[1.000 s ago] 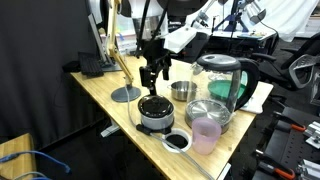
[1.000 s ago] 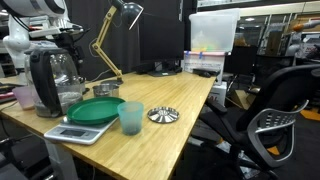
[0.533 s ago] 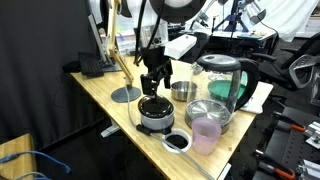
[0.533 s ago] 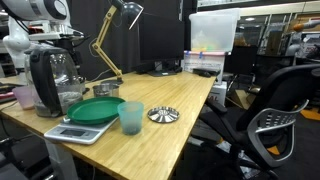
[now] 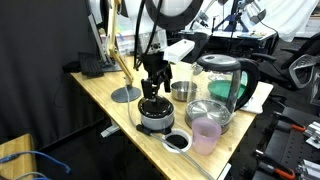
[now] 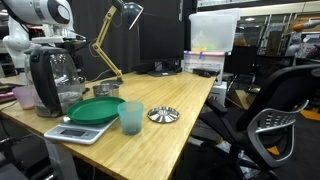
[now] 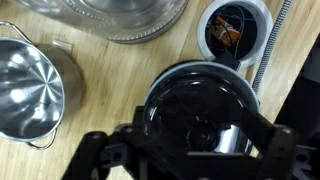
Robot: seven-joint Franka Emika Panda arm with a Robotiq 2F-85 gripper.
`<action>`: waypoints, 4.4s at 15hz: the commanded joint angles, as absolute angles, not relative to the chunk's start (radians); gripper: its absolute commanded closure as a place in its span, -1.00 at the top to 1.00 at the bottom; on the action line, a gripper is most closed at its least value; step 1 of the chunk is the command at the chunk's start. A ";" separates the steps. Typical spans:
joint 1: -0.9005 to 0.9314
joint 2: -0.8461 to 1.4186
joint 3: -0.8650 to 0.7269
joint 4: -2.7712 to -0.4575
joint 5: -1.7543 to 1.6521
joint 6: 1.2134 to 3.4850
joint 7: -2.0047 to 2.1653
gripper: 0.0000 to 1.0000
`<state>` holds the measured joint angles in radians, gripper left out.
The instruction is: Remove the lid from the gray pot then pour some contents from the pink cup into the gray pot
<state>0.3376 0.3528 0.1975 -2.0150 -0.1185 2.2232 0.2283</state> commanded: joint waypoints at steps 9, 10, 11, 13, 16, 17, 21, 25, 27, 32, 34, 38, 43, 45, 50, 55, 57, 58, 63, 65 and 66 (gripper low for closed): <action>0.323 0.421 0.205 -1.917 -0.072 2.157 0.157 -0.21; 0.323 0.422 0.205 -1.914 -0.073 2.155 0.157 -0.15; 0.323 0.423 0.204 -1.912 -0.073 2.153 0.157 -0.15; 0.322 0.428 0.205 -1.909 -0.070 2.149 0.156 -0.14; 0.324 0.433 0.205 -1.905 -0.071 2.141 0.154 -0.17; 0.324 0.435 0.205 -1.903 -0.073 2.137 0.153 -0.46; 0.332 0.442 0.209 -1.886 -0.081 2.115 0.139 -0.84; 0.344 0.443 0.212 -1.874 -0.094 2.109 0.136 -0.84; 0.361 0.428 0.209 -1.881 -0.116 2.117 0.154 -0.84; 0.394 0.371 0.201 -1.888 -0.185 2.145 0.195 -0.84; 0.398 0.332 0.188 -1.900 -0.236 2.168 0.241 -0.84; 0.365 0.245 0.170 -1.929 -0.271 2.195 0.302 -0.84; 0.298 0.161 0.141 -2.004 -0.248 2.248 0.332 -0.84; 0.265 0.142 0.131 -2.047 -0.231 2.280 0.326 -0.84; 0.213 0.114 0.109 -2.135 -0.218 2.360 0.348 -0.84; 0.180 0.090 0.094 -2.180 -0.191 2.395 0.364 -0.84; 0.163 0.098 0.103 -2.187 -0.105 2.362 0.285 -0.84; 0.156 0.096 0.102 -2.189 -0.070 2.335 0.256 -0.84; 0.149 0.119 0.097 -2.172 -0.012 2.206 0.188 -0.84; 0.147 0.135 0.094 -2.151 -0.025 2.158 0.191 -0.84; 0.146 0.145 0.094 -2.142 -0.029 2.137 0.192 -0.84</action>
<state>0.1594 0.1154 0.0875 -2.1869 -0.0360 2.2121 0.2178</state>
